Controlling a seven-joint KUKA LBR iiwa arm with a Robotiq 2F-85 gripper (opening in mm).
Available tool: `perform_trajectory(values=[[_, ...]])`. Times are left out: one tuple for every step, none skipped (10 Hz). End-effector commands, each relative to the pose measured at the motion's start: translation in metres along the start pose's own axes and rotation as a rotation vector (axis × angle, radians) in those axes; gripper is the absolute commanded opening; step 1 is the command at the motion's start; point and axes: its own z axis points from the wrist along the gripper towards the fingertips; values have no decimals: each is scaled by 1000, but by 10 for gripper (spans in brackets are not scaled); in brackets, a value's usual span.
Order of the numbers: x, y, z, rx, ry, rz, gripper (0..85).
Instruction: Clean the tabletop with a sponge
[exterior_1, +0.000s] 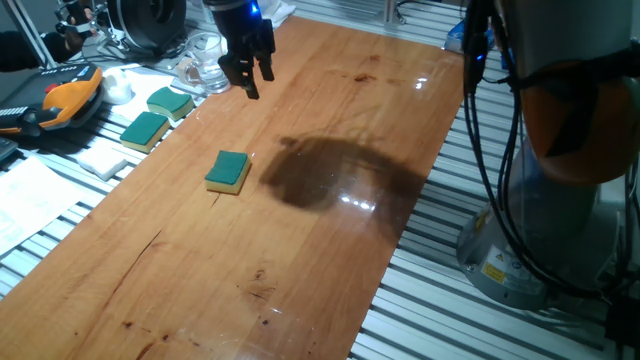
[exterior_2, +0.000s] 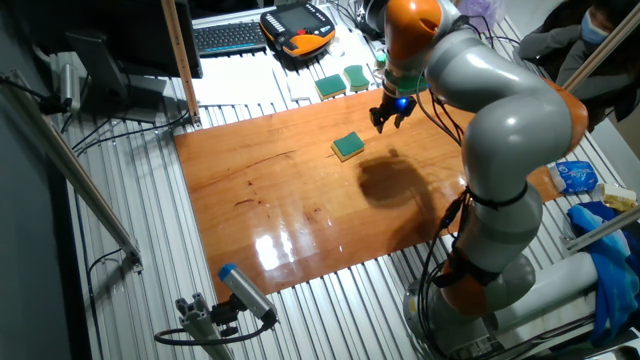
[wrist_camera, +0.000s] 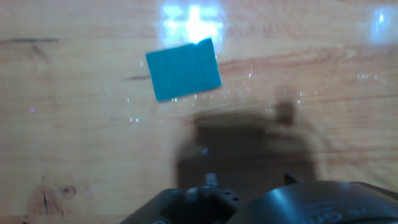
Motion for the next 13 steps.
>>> perform_trajectory(values=[[0,0,0,0,-2,0,0],[0,0,0,0,-3,0,0],[0,0,0,0,-5,0,0],[0,0,0,-1,-5,-5,0],[0,0,0,-1,-5,-10,0],[0,0,0,-1,-5,-11,0],[0,0,0,-1,-5,-19,0],[0,0,0,-1,-3,-19,0],[0,0,0,-2,1,-23,0],[0,0,0,-2,6,-39,0],[0,0,0,-2,7,-48,0],[0,0,0,-2,7,-43,0],[0,0,0,-2,7,-46,0]])
